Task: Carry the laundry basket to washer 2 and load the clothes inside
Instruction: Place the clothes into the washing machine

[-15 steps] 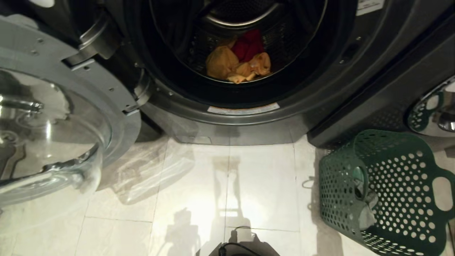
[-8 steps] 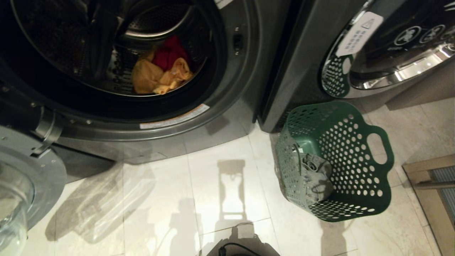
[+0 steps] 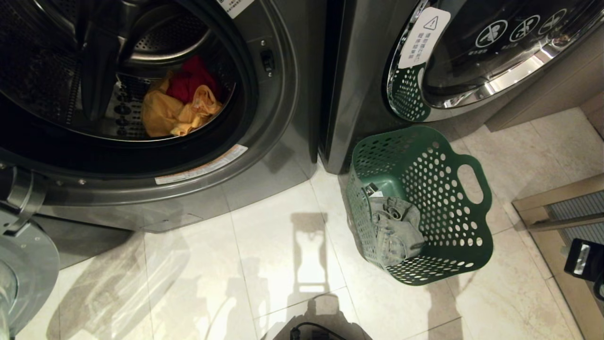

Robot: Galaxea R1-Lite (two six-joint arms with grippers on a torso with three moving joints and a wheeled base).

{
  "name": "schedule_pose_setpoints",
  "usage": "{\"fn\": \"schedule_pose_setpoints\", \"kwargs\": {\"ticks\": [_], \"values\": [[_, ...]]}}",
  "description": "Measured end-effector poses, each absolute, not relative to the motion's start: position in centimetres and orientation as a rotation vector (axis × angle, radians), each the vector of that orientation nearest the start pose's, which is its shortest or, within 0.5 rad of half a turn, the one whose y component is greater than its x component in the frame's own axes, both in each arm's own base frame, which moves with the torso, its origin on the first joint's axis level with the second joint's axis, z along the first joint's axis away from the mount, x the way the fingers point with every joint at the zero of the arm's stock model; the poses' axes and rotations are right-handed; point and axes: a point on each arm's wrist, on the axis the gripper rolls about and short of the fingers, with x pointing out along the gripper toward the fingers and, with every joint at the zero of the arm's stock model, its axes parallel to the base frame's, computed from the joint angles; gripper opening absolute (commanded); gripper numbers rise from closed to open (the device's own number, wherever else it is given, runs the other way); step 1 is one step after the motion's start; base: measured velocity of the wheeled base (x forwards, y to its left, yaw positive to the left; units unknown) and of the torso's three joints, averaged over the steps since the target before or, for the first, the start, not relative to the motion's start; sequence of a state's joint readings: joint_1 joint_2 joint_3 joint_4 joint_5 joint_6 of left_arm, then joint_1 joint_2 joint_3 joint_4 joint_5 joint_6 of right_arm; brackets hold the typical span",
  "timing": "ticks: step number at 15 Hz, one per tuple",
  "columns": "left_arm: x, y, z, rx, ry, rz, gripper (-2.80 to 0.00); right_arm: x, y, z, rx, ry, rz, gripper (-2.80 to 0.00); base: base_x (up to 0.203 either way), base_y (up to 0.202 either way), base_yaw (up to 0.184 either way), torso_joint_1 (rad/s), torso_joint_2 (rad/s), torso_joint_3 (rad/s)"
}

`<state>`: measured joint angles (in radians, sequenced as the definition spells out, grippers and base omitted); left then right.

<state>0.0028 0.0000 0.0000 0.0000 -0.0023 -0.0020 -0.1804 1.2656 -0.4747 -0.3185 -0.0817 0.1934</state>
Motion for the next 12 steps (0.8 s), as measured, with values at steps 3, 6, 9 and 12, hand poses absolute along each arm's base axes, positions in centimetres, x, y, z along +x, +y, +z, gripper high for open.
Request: {"fn": "schedule_pose_setpoints", "kwargs": {"ticks": [3, 6, 9, 12], "values": [[-2.3, 0.0, 7.6, -0.001, -0.001, 0.000, -2.80, 20.8, -3.8, 15.6, 0.255, 0.413, -0.285, -2.80, 0.000, 0.000, 0.000, 0.000, 0.00, 0.000], [-2.3, 0.0, 7.6, -0.001, -0.001, -0.001, -2.80, 24.7, -3.6, 13.3, 0.282, 0.388, -0.254, 0.00, 0.000, 0.000, 0.000, 0.000, 0.00, 0.000], [-2.3, 0.0, 7.6, -0.001, -0.001, 0.000, -2.80, 28.5, -1.6, 11.4, 0.277, 0.332, -0.169, 0.00, 0.000, 0.000, 0.000, 0.000, 0.00, 0.000], [-2.3, 0.0, 7.6, -0.001, -0.001, -0.001, -2.80, 30.5, 0.5, 10.9, 0.257, 0.315, -0.097, 0.00, 0.000, 0.000, 0.000, 0.000, 0.00, 0.000]]}}
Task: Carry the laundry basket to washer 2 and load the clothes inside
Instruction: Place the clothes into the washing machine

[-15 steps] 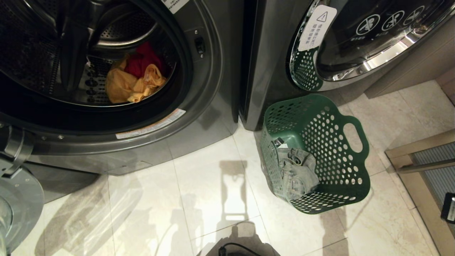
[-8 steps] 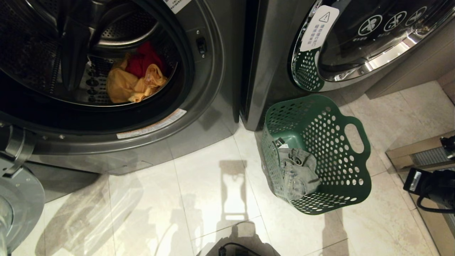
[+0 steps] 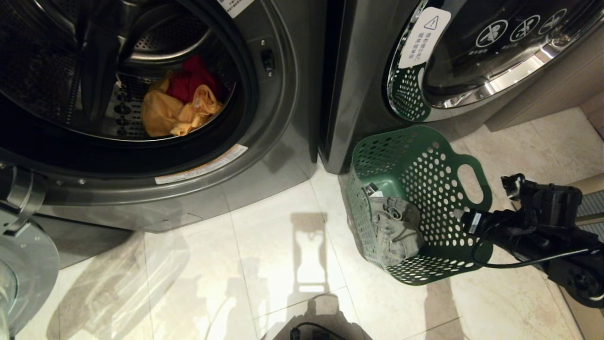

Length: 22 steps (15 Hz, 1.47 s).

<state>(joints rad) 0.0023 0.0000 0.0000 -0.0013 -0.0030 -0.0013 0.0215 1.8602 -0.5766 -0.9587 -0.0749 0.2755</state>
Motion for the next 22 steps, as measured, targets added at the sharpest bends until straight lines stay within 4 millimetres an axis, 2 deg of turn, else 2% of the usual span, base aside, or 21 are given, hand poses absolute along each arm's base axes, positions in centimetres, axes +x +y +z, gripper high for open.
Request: {"fn": "schedule_pose_setpoints", "kwargs": {"ticks": [3, 6, 12, 16, 19, 22], "values": [[-2.3, 0.0, 7.6, -0.001, -0.002, -0.001, -2.80, 31.7, 1.8, 10.3, 0.247, 0.342, -0.058, 0.00, 0.000, 0.000, 0.000, 0.000, 0.00, 0.000], [-2.3, 0.0, 7.6, -0.001, -0.002, 0.000, -2.80, 33.4, 3.0, 8.3, 0.228, 0.437, -0.062, 0.00, 0.000, 0.000, 0.000, 0.000, 0.00, 0.000], [-2.3, 0.0, 7.6, -0.001, -0.002, -0.001, -2.80, 41.7, 4.2, 3.2, 0.213, 0.490, -0.163, 0.00, 0.000, 0.000, 0.000, 0.000, 0.00, 0.000], [-2.3, 0.0, 7.6, -0.001, -0.002, 0.000, -2.80, 45.8, 4.9, 0.5, 0.338, 0.606, -0.150, 0.00, 0.000, 0.000, 0.000, 0.000, 0.00, 0.000], [-2.3, 0.0, 7.6, -0.001, -0.002, 0.000, -2.80, 47.1, 5.2, -2.2, 0.390, 0.690, -0.124, 0.00, 0.000, 0.000, 0.000, 0.000, 0.00, 0.000], [-2.3, 0.0, 7.6, -0.001, -0.002, 0.000, -2.80, 47.7, 5.4, -4.0, 0.416, 0.719, -0.101, 0.00, 0.000, 0.000, 0.000, 0.000, 0.00, 0.000]]}}
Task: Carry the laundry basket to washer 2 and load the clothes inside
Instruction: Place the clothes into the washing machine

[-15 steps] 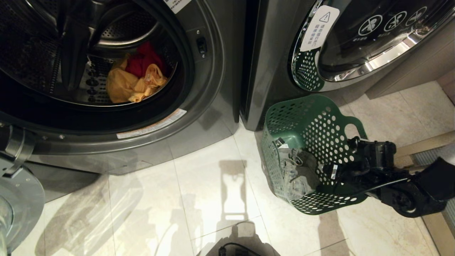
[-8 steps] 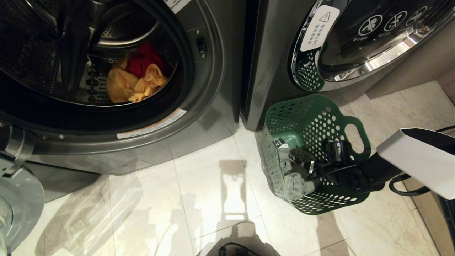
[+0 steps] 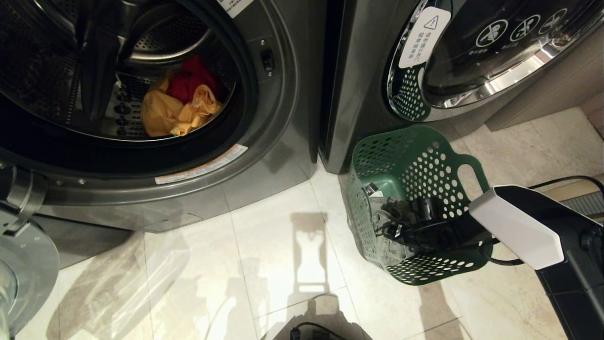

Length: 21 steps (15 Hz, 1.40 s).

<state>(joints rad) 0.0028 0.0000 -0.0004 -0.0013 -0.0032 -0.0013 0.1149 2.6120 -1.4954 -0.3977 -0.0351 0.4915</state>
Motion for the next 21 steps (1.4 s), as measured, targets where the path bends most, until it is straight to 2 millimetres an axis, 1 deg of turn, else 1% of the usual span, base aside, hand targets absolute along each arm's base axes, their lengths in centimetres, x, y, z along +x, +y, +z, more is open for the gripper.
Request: {"fn": "schedule_pose_setpoints", "kwargs": {"ticks": [2, 3, 7, 9, 12, 21], "values": [[-2.3, 0.0, 7.6, -0.001, -0.002, 0.000, -2.80, 48.1, 5.7, -4.6, 0.424, 0.749, -0.092, 0.00, 0.000, 0.000, 0.000, 0.000, 0.00, 0.000], [-2.3, 0.0, 7.6, -0.001, -0.002, 0.000, -2.80, 48.3, 5.9, -4.6, 0.442, 0.761, -0.087, 0.00, 0.000, 0.000, 0.000, 0.000, 0.00, 0.000], [-2.3, 0.0, 7.6, -0.001, -0.002, 0.000, -2.80, 49.2, 7.4, -3.8, 0.495, 0.832, -0.068, 0.00, 0.000, 0.000, 0.000, 0.000, 0.00, 0.000], [-2.3, 0.0, 7.6, -0.001, -0.002, 0.000, -2.80, 49.5, 8.0, -3.7, 0.500, 0.869, -0.077, 0.00, 0.000, 0.000, 0.000, 0.000, 0.00, 0.000], [-2.3, 0.0, 7.6, 0.000, -0.002, 0.000, -2.80, 49.7, 8.0, -3.6, 0.487, 0.938, -0.103, 0.00, 0.000, 0.000, 0.000, 0.000, 0.00, 0.000], [-2.3, 0.0, 7.5, 0.005, 0.003, 0.000, -2.80, 49.7, 8.2, -4.6, 0.479, 0.965, -0.112, 0.00, 0.000, 0.000, 0.000, 0.000, 0.00, 0.000]]}}
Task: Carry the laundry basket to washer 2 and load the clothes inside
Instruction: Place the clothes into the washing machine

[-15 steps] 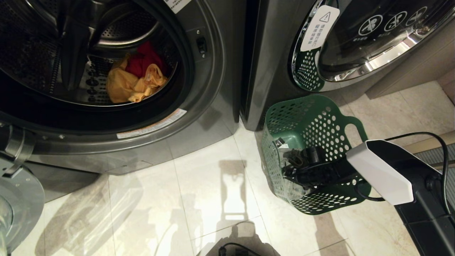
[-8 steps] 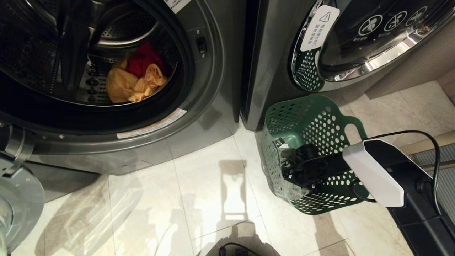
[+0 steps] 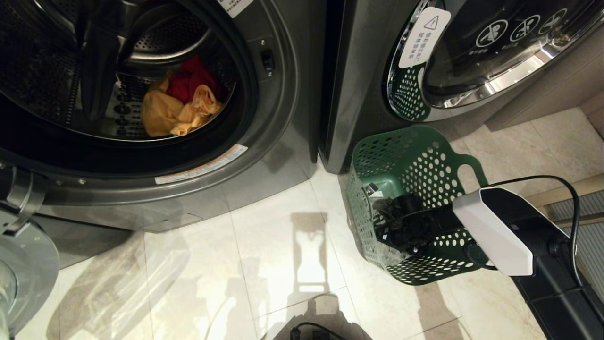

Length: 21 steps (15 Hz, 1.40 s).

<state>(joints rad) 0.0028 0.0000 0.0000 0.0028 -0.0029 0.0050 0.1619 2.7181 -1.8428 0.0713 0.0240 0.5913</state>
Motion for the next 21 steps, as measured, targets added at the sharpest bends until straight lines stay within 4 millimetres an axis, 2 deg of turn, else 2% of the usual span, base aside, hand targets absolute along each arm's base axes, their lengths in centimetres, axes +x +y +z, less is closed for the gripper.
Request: {"fn": "schedule_pose_setpoints", "kwargs": {"ticks": [21], "values": [[-2.28, -0.01, 7.53, 0.004, 0.002, 0.000, -2.80, 49.76, 8.18, -5.11, 0.548, 0.987, -0.129, 0.00, 0.000, 0.000, 0.000, 0.000, 0.00, 0.000]]}}
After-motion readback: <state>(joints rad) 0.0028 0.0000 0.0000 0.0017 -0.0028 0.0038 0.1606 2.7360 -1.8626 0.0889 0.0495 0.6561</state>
